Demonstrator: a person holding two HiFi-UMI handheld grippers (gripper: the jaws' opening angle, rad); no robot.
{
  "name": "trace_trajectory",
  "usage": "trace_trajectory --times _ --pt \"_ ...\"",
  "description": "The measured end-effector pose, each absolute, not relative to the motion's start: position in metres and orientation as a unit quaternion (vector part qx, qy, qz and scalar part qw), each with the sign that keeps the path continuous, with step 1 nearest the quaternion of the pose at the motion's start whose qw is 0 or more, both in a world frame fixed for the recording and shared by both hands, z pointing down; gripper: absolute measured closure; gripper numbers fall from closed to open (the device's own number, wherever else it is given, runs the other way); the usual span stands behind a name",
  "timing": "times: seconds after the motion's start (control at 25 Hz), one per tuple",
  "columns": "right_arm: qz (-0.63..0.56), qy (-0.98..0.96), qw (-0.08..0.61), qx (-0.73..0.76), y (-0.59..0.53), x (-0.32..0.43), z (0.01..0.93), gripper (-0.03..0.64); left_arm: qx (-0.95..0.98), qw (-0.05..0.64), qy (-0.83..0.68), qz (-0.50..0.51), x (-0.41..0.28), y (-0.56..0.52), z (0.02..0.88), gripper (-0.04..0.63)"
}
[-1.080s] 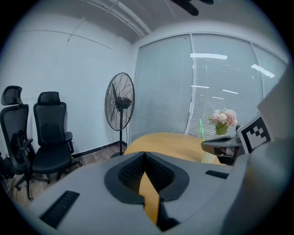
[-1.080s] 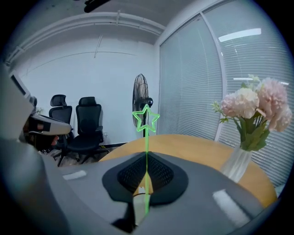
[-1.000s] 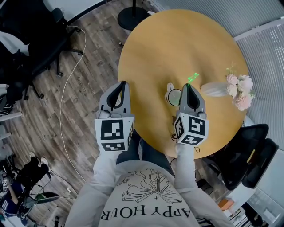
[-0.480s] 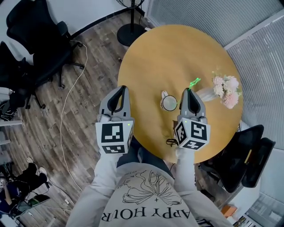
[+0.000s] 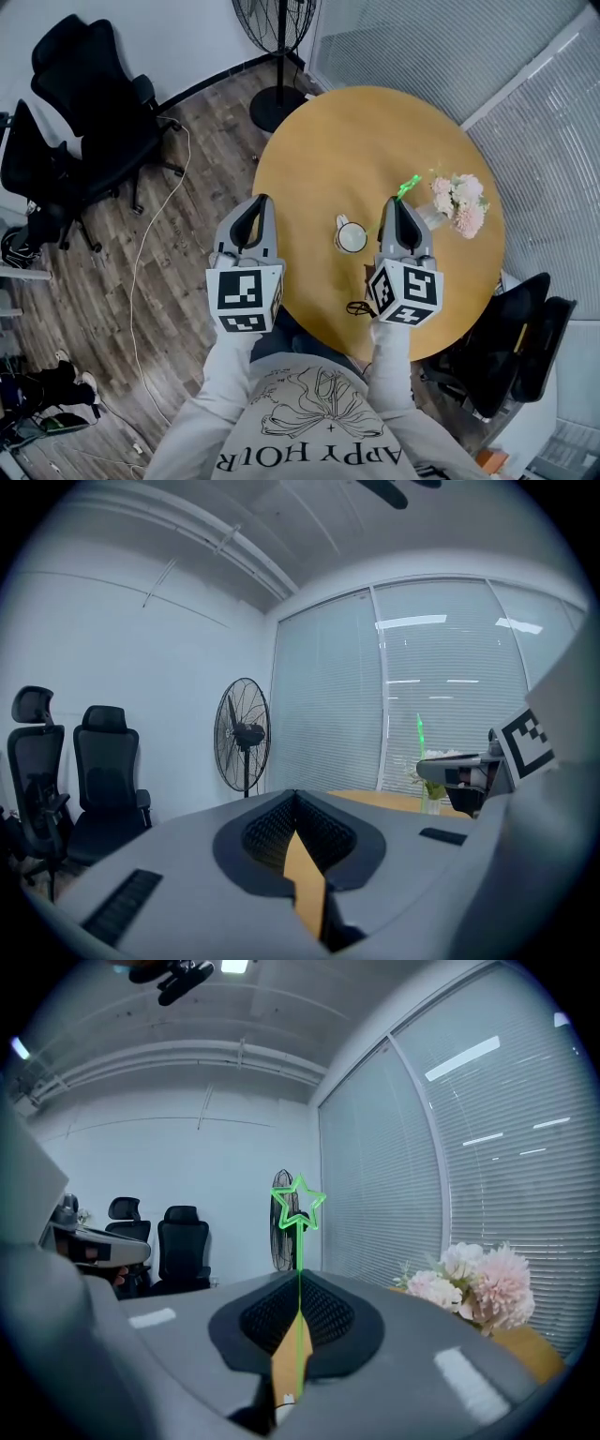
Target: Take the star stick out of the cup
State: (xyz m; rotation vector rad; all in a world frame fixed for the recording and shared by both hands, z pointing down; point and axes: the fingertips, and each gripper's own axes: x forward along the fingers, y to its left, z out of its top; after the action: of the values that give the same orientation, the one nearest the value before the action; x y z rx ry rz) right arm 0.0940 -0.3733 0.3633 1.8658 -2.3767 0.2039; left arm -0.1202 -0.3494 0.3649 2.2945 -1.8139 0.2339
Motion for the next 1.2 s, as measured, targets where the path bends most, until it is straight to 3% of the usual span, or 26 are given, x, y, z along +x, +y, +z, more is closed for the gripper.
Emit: trace_trajectory --times 1.2 --pt "0.027 -0.793 -0.007 0.608 -0.373 0.098 0.290 0.603 0.783 0.023 -0.620 0.036 -0.108 -0.354 0.280 0.589"
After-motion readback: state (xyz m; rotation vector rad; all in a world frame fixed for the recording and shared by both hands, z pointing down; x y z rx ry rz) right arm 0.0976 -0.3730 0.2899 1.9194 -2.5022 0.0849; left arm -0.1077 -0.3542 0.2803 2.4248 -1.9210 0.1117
